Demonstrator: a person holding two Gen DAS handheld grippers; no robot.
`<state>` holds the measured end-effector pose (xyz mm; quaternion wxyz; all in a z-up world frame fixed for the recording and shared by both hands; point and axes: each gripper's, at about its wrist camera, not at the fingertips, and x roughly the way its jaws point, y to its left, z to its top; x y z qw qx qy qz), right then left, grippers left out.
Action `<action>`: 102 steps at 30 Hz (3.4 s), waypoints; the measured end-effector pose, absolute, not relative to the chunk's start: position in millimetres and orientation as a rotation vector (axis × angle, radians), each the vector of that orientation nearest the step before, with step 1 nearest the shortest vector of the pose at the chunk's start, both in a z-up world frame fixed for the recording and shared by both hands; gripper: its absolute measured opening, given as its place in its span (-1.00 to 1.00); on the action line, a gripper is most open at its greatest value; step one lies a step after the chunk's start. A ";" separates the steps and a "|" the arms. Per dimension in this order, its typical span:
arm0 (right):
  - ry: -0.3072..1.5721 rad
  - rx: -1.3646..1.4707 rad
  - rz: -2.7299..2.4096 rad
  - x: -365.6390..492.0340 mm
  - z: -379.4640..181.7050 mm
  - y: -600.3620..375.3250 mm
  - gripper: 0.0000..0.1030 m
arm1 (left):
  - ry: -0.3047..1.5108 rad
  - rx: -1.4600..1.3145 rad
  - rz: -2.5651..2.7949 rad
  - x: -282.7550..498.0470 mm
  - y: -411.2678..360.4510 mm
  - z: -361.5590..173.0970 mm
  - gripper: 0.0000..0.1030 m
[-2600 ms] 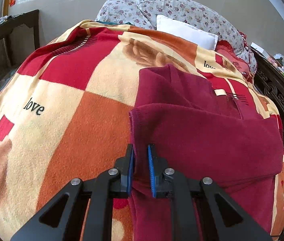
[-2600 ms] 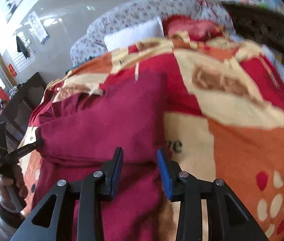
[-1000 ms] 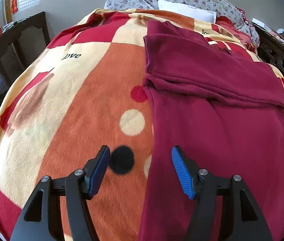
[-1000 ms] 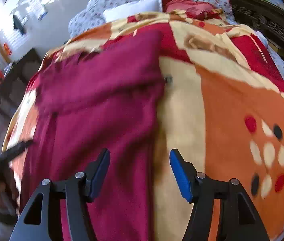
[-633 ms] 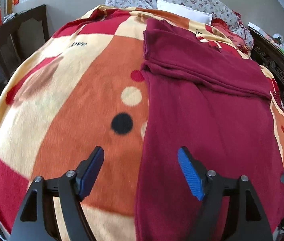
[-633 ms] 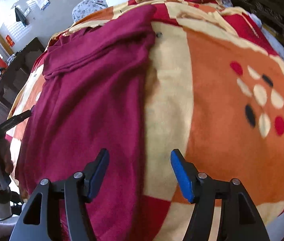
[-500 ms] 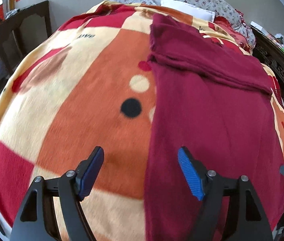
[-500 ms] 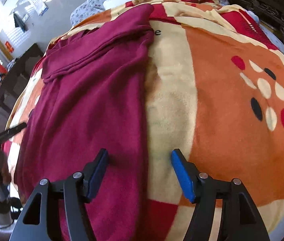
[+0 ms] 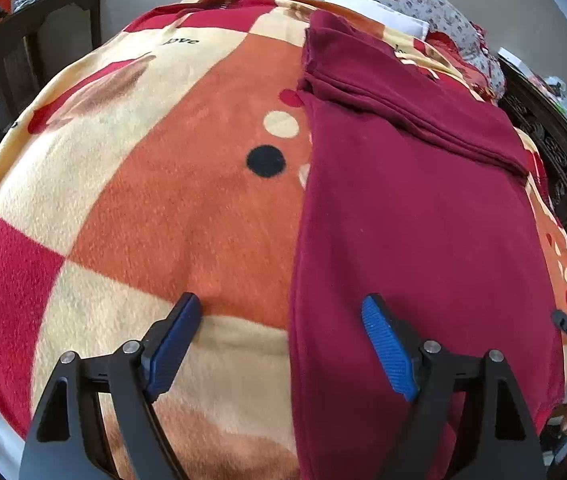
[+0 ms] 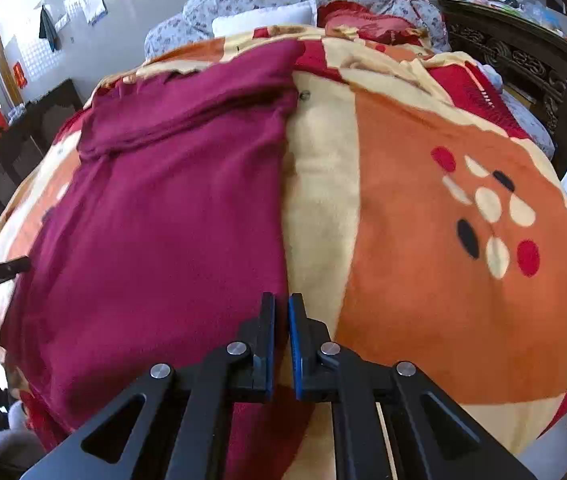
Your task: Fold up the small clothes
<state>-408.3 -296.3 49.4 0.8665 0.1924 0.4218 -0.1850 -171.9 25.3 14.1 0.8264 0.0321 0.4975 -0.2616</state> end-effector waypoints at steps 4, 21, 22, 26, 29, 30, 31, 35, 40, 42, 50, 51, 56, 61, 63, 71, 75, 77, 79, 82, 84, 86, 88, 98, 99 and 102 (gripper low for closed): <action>0.852 0.563 -0.316 -425.3 53.0 -304.0 -0.26 | 1.087 0.064 -0.589 -179.2 32.2 14.3 0.61; 0.900 0.620 -0.170 -458.4 45.1 -259.1 0.29 | 1.101 0.250 -0.641 -224.7 35.5 4.7 0.82; 0.899 0.620 -0.168 -458.4 44.8 -259.0 0.29 | 1.107 0.245 -0.641 -223.3 36.1 4.3 0.82; 0.893 0.636 -0.157 -457.3 43.0 -261.4 0.29 | 1.117 0.247 -0.637 -223.0 36.1 5.2 0.83; 0.887 0.648 -0.154 -457.1 42.2 -264.0 0.29 | 1.121 0.264 -0.639 -225.0 34.9 4.3 0.86; 0.887 0.649 -0.154 -456.8 42.8 -263.9 0.29 | 1.124 0.262 -0.641 -226.0 36.1 4.2 0.87; 0.887 0.648 -0.153 -457.0 42.6 -264.1 0.31 | 1.125 0.260 -0.643 -225.2 35.5 3.2 0.88; 0.887 0.633 -0.149 -454.4 43.0 -263.3 0.37 | 1.114 0.266 -0.643 -228.0 36.9 1.9 0.91; 0.889 0.624 -0.145 -451.9 43.3 -263.2 0.41 | 1.105 0.273 -0.636 -228.7 34.5 1.0 0.96; 0.889 0.622 -0.142 -452.0 42.6 -263.2 0.41 | 1.105 0.274 -0.638 -229.0 34.5 0.8 0.97; 0.896 0.583 -0.130 -450.7 40.9 -259.5 0.43 | 1.094 0.283 -0.635 -229.1 31.7 -0.6 0.99; 0.901 0.566 -0.124 -450.3 41.4 -258.2 0.42 | 1.090 0.284 -0.636 -229.6 31.8 -0.7 0.99; 0.906 0.453 -0.134 -454.2 47.5 -255.7 -0.77 | 1.025 0.301 -0.708 -238.1 31.0 7.8 0.06; 0.875 0.482 -0.060 -450.5 53.6 -255.7 -0.81 | 1.090 0.256 -0.784 -225.5 33.1 17.9 -0.85; 0.835 0.512 -0.021 -449.0 62.1 -258.1 -0.81 | 1.125 0.204 -0.807 -216.0 38.7 21.8 -0.86; 0.642 0.670 0.065 -428.9 98.2 -296.4 -0.81 | 1.044 0.053 -0.874 -176.8 49.5 78.7 -0.87; 0.610 0.632 0.043 -392.7 117.3 -311.7 -0.81 | 0.958 0.035 -0.883 -146.6 28.3 111.9 -0.87; 0.580 0.617 0.031 -367.8 129.9 -324.0 -0.81 | 0.910 0.036 -0.875 -130.2 14.6 125.3 -0.87; 0.552 0.612 0.021 -346.4 139.9 -337.7 -0.81 | 0.863 0.023 -0.863 -106.1 -2.8 139.5 -0.87; 0.534 0.596 -0.018 -305.3 151.8 -362.1 -0.81 | 0.830 0.008 -0.844 -67.1 -30.4 151.8 -0.87; 0.538 0.603 -0.031 -278.9 154.3 -378.7 -0.81 | 0.814 0.011 -0.817 -40.3 -51.7 154.5 -0.87; 0.545 0.618 -0.068 -249.9 152.8 -399.2 -0.81 | 0.822 0.011 -0.791 -13.2 -72.3 152.0 -0.87; 0.550 0.652 -0.092 -227.5 147.6 -418.3 -0.81 | 0.835 0.008 -0.758 15.1 -92.7 145.1 -0.87; 0.646 0.753 -0.209 -154.5 95.0 -484.2 -0.48 | 0.877 0.080 -0.691 79.9 -147.3 118.1 -0.39; 0.634 0.777 -0.198 -156.8 96.1 -487.7 -0.44 | 0.858 0.055 -0.661 84.9 -140.7 123.1 -0.15; 0.552 0.826 -0.183 -172.7 107.7 -495.3 -0.11 | 0.795 -0.047 -0.638 90.3 -116.0 138.7 0.42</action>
